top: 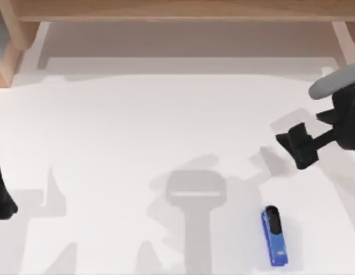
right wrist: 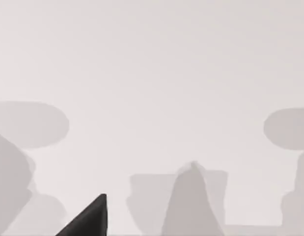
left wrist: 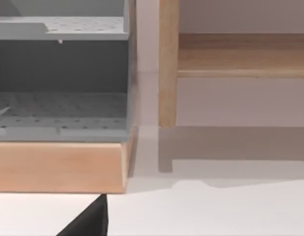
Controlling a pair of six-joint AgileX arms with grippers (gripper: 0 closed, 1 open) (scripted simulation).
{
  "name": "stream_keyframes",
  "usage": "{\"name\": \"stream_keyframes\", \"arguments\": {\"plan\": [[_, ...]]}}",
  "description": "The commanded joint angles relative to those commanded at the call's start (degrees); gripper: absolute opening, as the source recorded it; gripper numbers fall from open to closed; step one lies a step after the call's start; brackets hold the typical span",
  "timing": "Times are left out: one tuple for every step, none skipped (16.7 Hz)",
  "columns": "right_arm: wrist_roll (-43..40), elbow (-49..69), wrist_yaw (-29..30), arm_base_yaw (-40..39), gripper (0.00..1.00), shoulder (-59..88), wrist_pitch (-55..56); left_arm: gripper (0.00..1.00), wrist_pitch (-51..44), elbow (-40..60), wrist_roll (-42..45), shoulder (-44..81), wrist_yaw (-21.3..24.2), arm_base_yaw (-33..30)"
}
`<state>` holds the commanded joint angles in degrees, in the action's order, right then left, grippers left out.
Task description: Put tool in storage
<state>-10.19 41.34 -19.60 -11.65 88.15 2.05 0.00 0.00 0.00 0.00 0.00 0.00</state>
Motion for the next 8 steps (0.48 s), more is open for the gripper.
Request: {"name": "stream_keyframes", "arguments": {"plan": [[5.08,1.93,2.34,-3.33,1.00,0.02,-5.99,1.00,0.00,0.00,0.00,0.00,0.00,0.00],[10.05,3.82,4.66,-6.55,1.00,0.12,-11.84,1.00,0.00,0.00,0.00,0.00,0.00,0.00],[14.87,5.66,6.95,-9.66,1.00,0.30,-17.51,1.00,0.00,0.00,0.00,0.00,0.00,0.00],[19.46,7.42,9.17,-12.60,1.00,0.57,-22.90,1.00,0.00,0.00,0.00,0.00,0.00,0.00],[23.82,9.08,11.30,-15.37,1.00,0.89,-27.99,1.00,0.00,0.00,0.00,0.00,0.00,0.00],[27.93,10.64,13.32,-17.96,1.00,1.25,-32.77,1.00,0.00,0.00,0.00,0.00,0.00,0.00],[31.76,12.10,15.22,-20.36,1.00,1.63,-37.21,1.00,0.00,0.00,0.00,0.00,0.00,0.00],[35.28,13.43,16.98,-22.55,1.00,2.03,-41.27,1.00,0.00,0.00,0.00,0.00,0.00,0.00]]}}
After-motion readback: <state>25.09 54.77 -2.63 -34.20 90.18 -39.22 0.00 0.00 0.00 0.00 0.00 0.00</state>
